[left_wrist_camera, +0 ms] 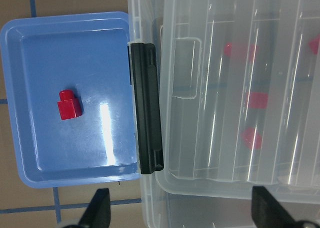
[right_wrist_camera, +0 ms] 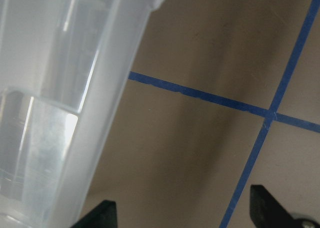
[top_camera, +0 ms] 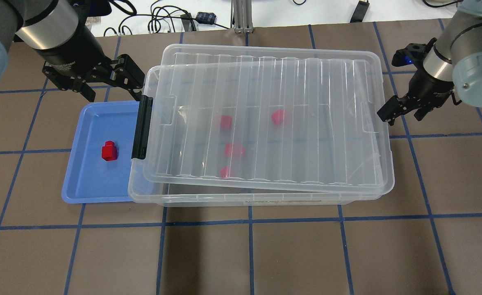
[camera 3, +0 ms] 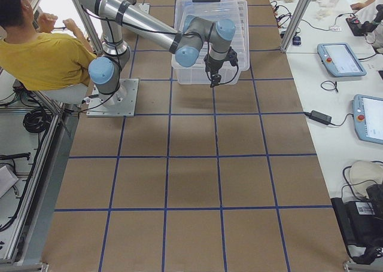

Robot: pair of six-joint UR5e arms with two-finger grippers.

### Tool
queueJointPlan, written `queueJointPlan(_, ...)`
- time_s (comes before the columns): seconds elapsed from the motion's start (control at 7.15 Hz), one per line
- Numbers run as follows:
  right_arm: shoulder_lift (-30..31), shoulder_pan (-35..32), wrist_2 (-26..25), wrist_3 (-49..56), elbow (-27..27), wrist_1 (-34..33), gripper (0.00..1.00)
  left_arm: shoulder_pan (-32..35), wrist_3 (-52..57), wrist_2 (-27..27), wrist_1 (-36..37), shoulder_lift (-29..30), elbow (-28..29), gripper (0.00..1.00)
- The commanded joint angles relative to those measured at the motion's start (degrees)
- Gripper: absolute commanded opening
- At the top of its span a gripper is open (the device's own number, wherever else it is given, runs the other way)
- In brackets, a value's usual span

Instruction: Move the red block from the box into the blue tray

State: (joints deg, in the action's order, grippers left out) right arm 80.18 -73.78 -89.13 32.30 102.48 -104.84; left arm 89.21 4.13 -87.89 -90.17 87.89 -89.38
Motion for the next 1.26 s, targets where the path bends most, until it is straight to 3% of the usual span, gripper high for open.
queueJointPlan(0.0, 0.0, -0.5, 0.0, 0.0, 0.0, 0.2, 1.00, 0.0, 0.0, 0.0, 0.0, 0.0, 0.0, 1.00)
queueJointPlan(1.12, -0.5, -0.3, 0.4, 2.3, -2.8, 0.4, 1.00, 0.0, 0.0, 0.0, 0.0, 0.0, 0.0, 1.00)
